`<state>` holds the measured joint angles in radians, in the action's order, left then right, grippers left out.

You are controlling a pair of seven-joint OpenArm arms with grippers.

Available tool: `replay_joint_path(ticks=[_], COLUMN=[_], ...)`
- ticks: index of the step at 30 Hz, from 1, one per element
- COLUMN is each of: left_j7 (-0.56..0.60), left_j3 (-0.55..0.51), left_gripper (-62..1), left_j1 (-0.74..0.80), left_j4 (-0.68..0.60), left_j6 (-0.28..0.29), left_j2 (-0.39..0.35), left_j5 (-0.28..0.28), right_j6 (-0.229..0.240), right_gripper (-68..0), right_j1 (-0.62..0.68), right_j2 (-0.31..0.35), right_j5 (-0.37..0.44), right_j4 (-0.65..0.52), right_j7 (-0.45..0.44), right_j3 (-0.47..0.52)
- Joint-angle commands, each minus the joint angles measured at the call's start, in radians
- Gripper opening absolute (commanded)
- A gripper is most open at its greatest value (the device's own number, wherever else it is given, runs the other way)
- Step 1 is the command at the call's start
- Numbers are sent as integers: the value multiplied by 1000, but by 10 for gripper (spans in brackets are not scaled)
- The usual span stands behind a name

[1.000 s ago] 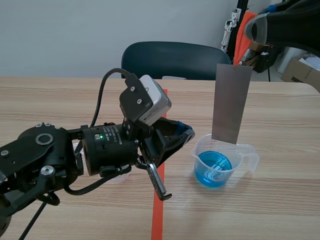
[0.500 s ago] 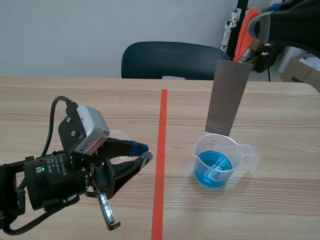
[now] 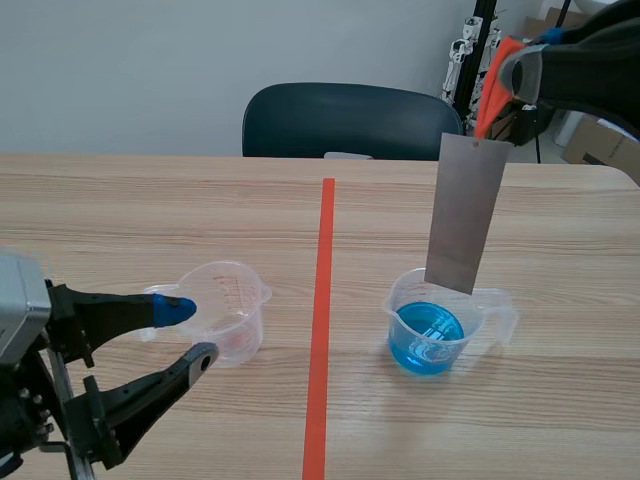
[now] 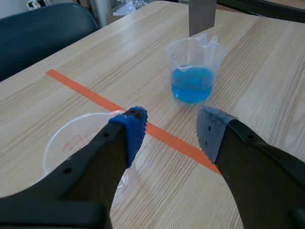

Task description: Do the redox reaction experiment. lower the plate into the blue solution

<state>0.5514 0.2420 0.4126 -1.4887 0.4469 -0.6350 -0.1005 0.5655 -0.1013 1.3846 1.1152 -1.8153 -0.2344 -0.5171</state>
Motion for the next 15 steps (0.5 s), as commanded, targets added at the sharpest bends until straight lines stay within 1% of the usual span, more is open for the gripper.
replay_joint_path(ticks=[1, 4, 8, 10, 11, 14, 15], left_j7=[48, 130, 221, 257, 275, 327, 340], left_j3=[-12, -40, -75, -95, -104, -127, -136], left_gripper=[-288, -241, -151, -124, -114, -111, -111], left_j1=[32, 92, 161, 194, 209, 257, 275], left_j4=[-19, -19, -19, -19, -19, -19, -19], left_j6=[5, 14, 13, 14, 15, 17, 17], left_j2=[-13, -32, -50, -51, -50, -50, -50], left_j5=[-7, -7, -7, -2, 13, 90, 109], right_j6=[0, 0, 1, 1, 1, 1, 1], right_gripper=[-673, -673, -673, -673, -673, -673, -673], right_j1=[-6, 5, 8, 8, 8, 24, 24], right_j2=[-5, -18, -37, -45, -50, -59, -66], right_j5=[12, -2, -26, -34, -36, -41, -53], right_j4=[6, 16, 29, 35, 39, 47, 51], right_j7=[-9, -13, -11, -10, -7, -19, -19], right_j3=[13, 13, 13, 13, 13, 13, 13])
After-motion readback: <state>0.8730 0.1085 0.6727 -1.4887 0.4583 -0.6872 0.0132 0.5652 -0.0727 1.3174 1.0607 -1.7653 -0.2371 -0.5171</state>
